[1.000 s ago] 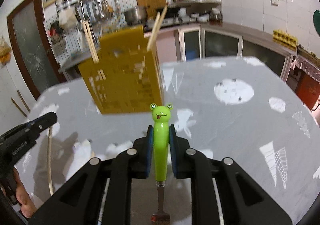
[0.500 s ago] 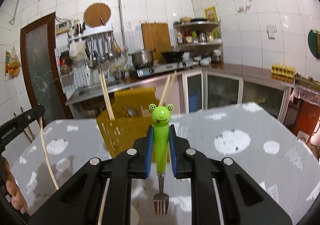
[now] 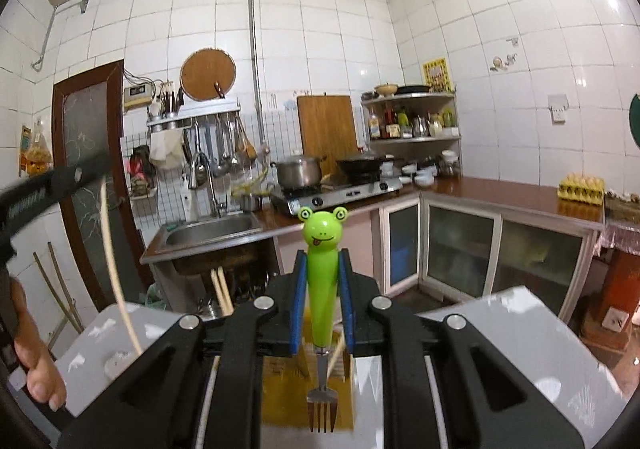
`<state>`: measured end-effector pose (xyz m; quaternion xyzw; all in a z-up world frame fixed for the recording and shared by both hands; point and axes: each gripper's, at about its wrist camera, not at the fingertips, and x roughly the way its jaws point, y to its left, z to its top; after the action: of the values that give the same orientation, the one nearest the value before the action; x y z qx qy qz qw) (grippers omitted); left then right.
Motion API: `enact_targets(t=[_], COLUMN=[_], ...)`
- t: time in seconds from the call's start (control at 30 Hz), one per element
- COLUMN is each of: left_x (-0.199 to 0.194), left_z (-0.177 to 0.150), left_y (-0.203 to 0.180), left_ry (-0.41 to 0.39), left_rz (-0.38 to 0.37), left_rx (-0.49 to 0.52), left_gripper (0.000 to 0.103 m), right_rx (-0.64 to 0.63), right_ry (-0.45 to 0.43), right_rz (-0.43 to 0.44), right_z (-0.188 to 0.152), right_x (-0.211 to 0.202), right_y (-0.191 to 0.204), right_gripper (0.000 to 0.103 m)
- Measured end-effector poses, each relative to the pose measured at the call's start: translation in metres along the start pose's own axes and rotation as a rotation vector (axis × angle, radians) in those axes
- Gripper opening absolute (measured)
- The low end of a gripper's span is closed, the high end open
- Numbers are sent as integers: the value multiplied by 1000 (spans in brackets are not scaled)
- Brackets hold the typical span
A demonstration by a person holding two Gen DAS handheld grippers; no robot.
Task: Organize utensils
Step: 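Carry the chopstick and the frog fork with both tools over the yellow holder, then lower both items into the holder and open both tools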
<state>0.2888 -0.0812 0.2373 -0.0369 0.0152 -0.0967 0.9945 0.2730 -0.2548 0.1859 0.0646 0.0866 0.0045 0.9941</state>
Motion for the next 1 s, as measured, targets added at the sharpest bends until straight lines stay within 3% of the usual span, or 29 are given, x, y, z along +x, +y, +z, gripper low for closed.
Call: enact_targets(t=[0.1,0.2,0.37,0.67,0.73,0.8,0.93,0.97,1.0], left_x=[27,56,100,118,114,113,106,102,95], left_z=[4,-11,-64,-128,-132,-134,-125,-121,-116], left_y=[-11,-15,-11,12,14,20,35,38,41], left_ry=[-41,-43,51,195,183,211,239,237,230], left_rz=[-15,-20,-22,8,29,35,51,54,58], left_rx=[8,6,-1,-9,4,-1,-54,-59,-62], left_gripper=[4,4,4,4,4,10,46,52,54], right_rx=[17,32,36,5,-1,-9,-24,-22,-18], right_ry=[-15,-14,37,176,199,220,286,293,292], right_rz=[5,9,7,-17,-29,-43,-52,-61,-69], right_z=[11,13,-11,-80,-89,-95,-101,-98,-96], right_x=[20,41,74,108,111,113,113,110,105], right_y=[-1,-6,-13,-20,-20,-21,-20,-20,-20], right_gripper=[16,16,16,16,16,16,17,17,24])
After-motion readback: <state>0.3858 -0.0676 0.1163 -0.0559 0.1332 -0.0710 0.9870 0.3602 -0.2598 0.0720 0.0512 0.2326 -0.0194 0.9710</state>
